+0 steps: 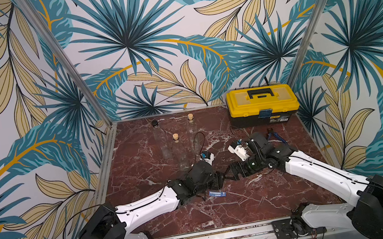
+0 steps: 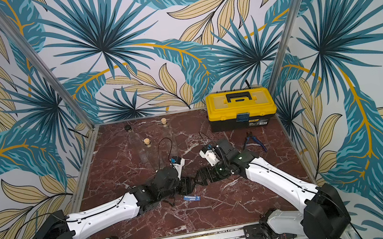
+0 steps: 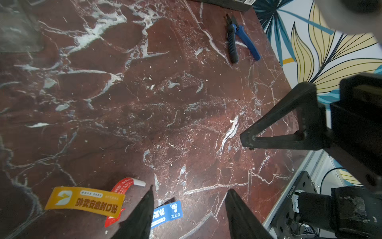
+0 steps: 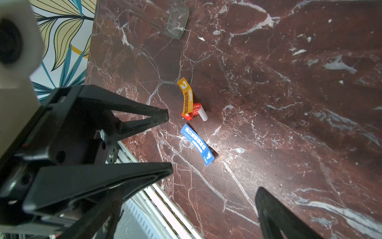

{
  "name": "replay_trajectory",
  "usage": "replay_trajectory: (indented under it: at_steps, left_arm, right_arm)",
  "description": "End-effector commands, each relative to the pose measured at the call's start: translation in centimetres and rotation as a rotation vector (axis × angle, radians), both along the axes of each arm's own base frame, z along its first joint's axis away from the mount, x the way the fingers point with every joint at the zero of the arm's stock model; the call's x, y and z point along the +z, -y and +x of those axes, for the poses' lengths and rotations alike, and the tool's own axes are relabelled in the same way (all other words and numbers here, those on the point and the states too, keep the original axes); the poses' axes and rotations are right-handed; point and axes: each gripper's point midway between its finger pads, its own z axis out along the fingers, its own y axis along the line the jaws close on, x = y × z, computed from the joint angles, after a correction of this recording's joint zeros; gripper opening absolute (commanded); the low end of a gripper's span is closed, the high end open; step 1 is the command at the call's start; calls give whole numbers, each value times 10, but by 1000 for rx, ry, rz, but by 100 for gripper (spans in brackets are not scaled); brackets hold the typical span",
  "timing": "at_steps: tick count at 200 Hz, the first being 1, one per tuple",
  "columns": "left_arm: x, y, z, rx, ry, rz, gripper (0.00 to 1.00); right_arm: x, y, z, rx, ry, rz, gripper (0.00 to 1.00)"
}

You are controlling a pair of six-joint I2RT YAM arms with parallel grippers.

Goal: Remove the label from the bottle
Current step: Place the label at the center of the board.

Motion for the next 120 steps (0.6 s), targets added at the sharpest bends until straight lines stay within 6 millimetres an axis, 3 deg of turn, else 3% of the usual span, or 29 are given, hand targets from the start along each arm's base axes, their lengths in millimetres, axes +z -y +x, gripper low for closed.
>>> replay_trajectory:
  at_steps: [1, 61, 99, 120]
  left_arm:
    - [22, -9, 6, 35, 52, -50, 57]
    - [55, -11, 5, 27, 100, -94, 57]
    - [83, -37, 13, 121, 179, -57, 58]
    - [95, -62, 13, 199, 194, 0, 58]
  right_arm:
    - [-7, 8, -3, -6, -2, -35, 99]
    - [-7, 25, 12, -65, 61, -129, 99]
    - [1, 36, 24, -105, 115, -179, 99]
    - [3, 41, 31, -132, 132, -199, 99]
